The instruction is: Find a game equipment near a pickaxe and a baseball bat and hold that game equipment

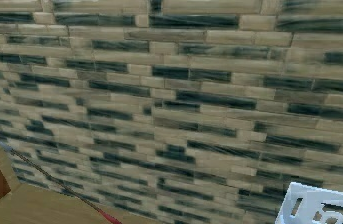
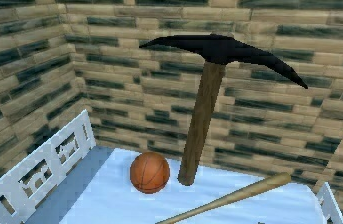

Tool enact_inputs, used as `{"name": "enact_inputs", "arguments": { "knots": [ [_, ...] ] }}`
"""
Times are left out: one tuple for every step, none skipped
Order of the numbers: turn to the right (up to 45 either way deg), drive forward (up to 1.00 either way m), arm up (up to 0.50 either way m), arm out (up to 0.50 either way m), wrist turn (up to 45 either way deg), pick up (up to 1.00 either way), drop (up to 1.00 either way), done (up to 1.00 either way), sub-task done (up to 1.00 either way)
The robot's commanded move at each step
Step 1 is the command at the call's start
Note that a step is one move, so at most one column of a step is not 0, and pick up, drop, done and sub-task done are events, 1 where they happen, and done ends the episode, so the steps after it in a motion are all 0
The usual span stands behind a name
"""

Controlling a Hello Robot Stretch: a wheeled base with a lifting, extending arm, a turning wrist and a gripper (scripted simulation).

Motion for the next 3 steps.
{"name": "enact_inputs", "arguments": {
  "knots": [
    [0.0,0.00,0.08,0.00,0.0,0.00,0.00,0.00,0.00],
    [0.0,0.00,0.00,0.44,0.0,0.00,0.00,0.00,0.00],
    [0.0,0.00,0.00,0.00,45.0,0.00,0.00,0.00,0.00]
  ]
}}
